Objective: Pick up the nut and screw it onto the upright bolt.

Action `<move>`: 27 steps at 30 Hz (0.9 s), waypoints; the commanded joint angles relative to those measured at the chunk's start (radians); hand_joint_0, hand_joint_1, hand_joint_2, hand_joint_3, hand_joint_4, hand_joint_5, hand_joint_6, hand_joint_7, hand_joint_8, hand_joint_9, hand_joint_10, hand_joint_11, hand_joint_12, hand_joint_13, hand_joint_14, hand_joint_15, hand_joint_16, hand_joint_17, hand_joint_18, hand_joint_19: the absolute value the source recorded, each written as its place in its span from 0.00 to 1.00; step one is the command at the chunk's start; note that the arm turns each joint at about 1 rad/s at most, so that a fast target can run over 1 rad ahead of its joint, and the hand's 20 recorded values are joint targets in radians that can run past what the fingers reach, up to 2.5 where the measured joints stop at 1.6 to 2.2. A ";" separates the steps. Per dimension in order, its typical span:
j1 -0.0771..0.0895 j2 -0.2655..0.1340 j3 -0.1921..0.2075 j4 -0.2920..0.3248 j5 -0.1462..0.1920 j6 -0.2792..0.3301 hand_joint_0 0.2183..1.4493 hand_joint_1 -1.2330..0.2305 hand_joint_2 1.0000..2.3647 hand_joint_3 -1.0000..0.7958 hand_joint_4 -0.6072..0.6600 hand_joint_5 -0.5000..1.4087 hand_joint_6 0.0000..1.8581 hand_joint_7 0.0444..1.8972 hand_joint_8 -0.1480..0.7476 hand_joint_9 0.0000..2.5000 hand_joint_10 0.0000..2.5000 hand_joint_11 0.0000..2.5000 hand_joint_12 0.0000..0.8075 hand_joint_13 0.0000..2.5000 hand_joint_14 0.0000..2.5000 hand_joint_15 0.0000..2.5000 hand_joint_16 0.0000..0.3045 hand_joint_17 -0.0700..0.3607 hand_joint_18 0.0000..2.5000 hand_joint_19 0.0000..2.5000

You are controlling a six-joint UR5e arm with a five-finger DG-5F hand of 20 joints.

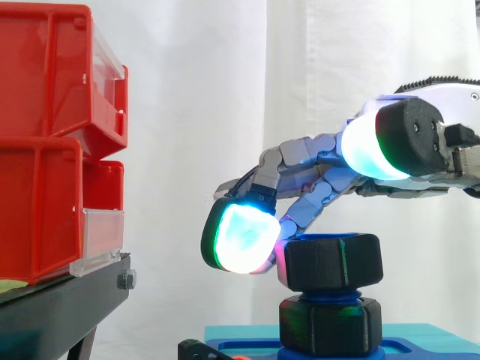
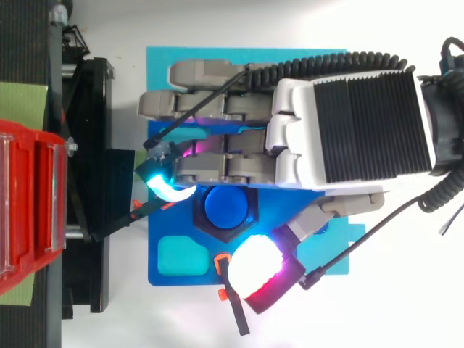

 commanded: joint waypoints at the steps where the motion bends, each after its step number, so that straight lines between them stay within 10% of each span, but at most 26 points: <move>1: -0.006 0.001 0.001 -0.004 -0.005 -0.001 0.23 0.79 0.00 0.28 0.60 0.24 0.27 0.74 0.44 0.22 0.00 0.00 0.37 0.07 0.00 0.00 0.12 0.36 0.00 0.00; 14: -0.026 0.003 0.001 -0.022 -0.023 -0.002 0.26 0.76 0.00 0.28 0.57 0.27 0.29 0.73 0.45 0.35 0.00 0.00 0.30 0.19 0.00 0.00 0.10 0.32 0.05 0.00; 27: -0.036 0.001 0.010 -0.020 -0.045 -0.004 0.27 0.64 0.00 0.28 0.48 0.29 0.39 0.51 0.44 0.68 0.00 0.08 0.14 0.52 0.00 0.06 0.03 0.20 0.42 0.12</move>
